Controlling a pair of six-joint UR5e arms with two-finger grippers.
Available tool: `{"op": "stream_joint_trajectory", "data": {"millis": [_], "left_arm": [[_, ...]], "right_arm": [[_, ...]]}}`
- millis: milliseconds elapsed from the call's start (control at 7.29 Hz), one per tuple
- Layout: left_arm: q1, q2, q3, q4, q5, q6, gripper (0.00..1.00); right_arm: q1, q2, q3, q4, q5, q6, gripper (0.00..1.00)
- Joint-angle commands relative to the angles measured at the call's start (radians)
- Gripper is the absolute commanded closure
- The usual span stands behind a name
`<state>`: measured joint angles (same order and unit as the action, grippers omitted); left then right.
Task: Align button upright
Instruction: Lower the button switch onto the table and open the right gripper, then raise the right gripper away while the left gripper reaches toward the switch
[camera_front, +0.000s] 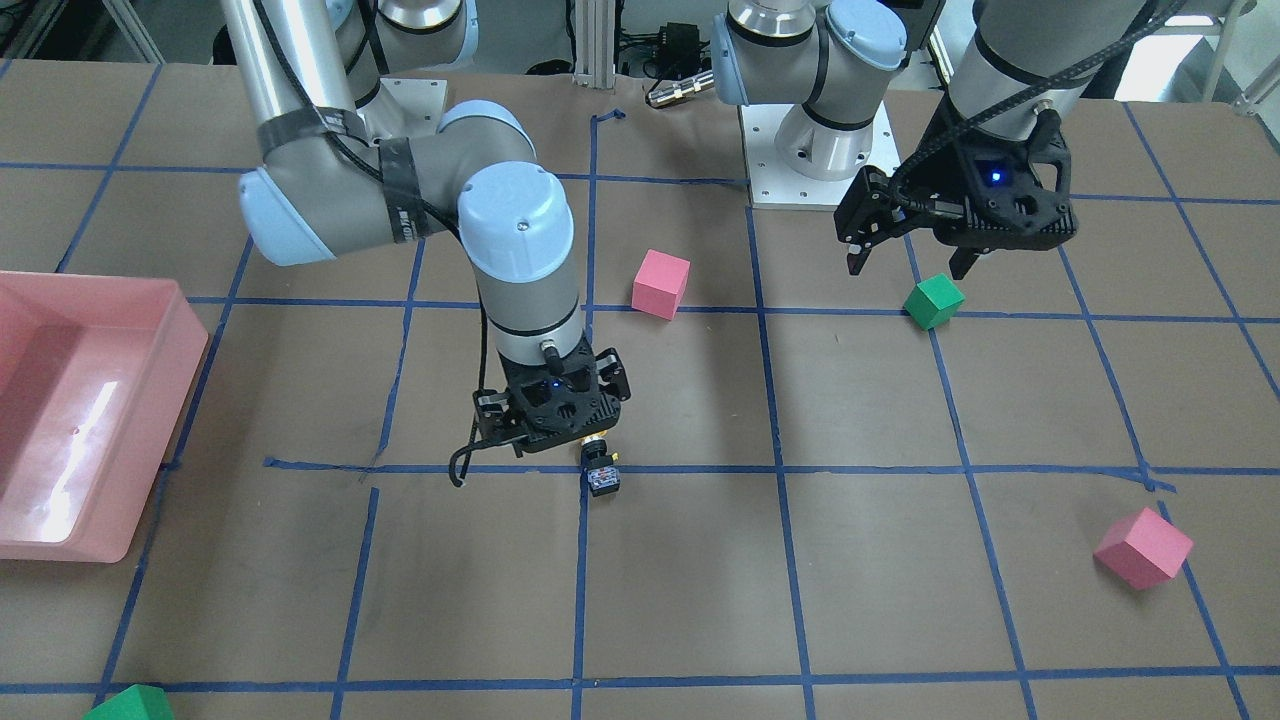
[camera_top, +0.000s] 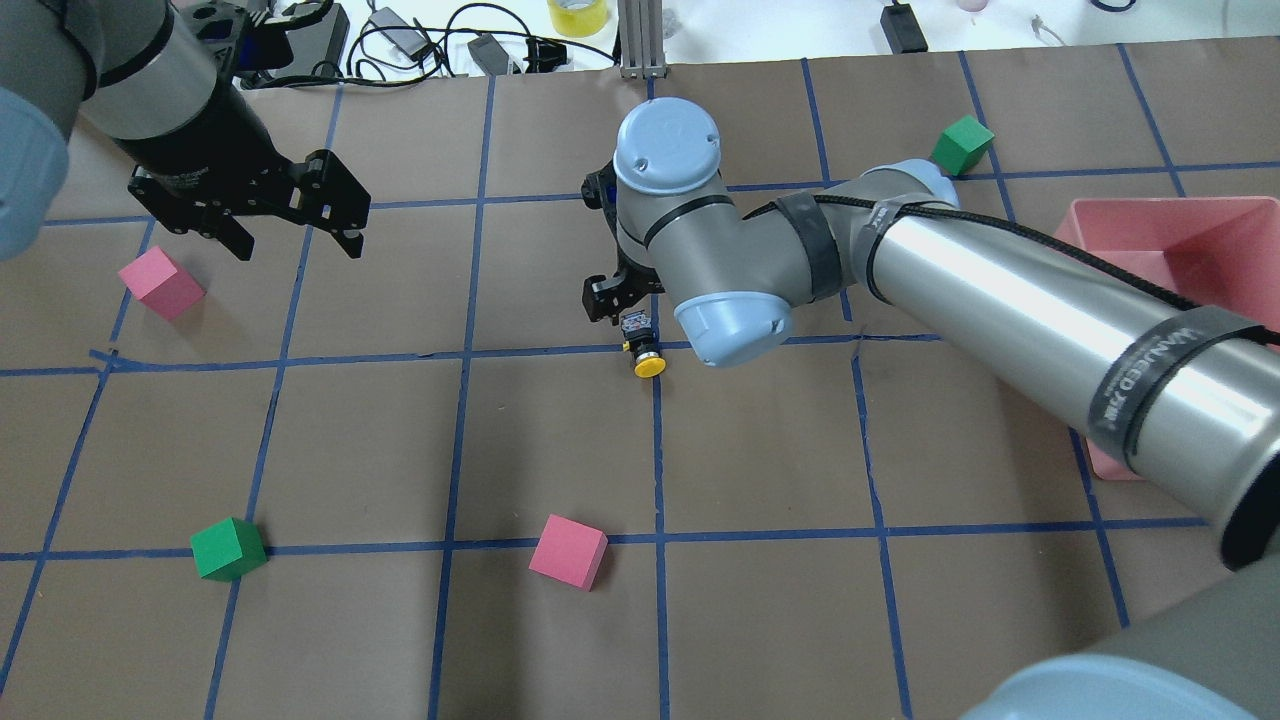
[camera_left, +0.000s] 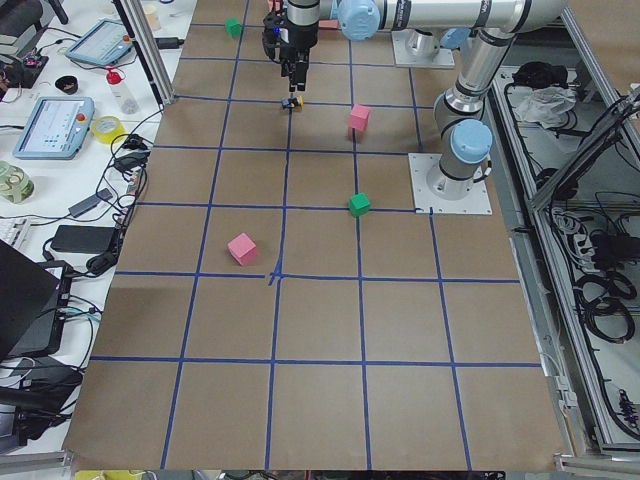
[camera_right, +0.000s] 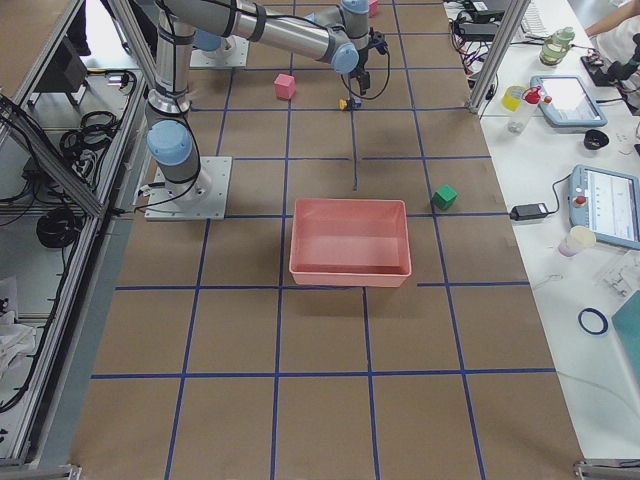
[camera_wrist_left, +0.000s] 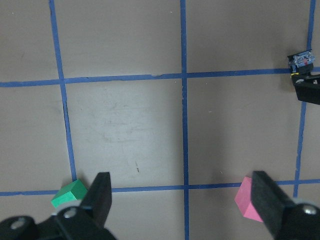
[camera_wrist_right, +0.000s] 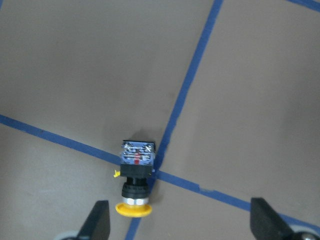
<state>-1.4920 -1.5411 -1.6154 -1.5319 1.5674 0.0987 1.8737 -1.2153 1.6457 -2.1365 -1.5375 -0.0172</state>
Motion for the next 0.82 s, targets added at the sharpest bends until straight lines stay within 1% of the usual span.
{"op": "stream_joint_trajectory", "data": {"millis": [0, 137, 275, 412, 549, 686], "left_arm": [[0.013, -0.010, -0.015, 0.036, -0.007, 0.054, 0.00], [0.016, -0.013, -0.037, 0.068, -0.018, 0.046, 0.00], [0.013, -0.037, -0.063, 0.108, -0.023, 0.032, 0.00], [-0.014, -0.057, -0.101, 0.163, -0.023, -0.003, 0.00], [-0.083, -0.075, -0.139, 0.264, -0.021, -0.080, 0.00], [-0.138, -0.108, -0.168, 0.373, -0.026, -0.109, 0.00]], "right_arm": [[-0.137, -0.186, -0.030, 0.261, 0.002, -0.059, 0.00], [-0.158, -0.241, -0.053, 0.294, -0.004, -0.060, 0.00], [-0.165, -0.275, -0.096, 0.390, -0.013, -0.060, 0.00], [-0.177, -0.297, -0.148, 0.453, -0.018, -0.060, 0.00], [-0.230, -0.302, -0.179, 0.483, -0.019, -0.060, 0.00], [-0.292, -0.302, -0.191, 0.492, -0.012, -0.061, 0.00]]}}
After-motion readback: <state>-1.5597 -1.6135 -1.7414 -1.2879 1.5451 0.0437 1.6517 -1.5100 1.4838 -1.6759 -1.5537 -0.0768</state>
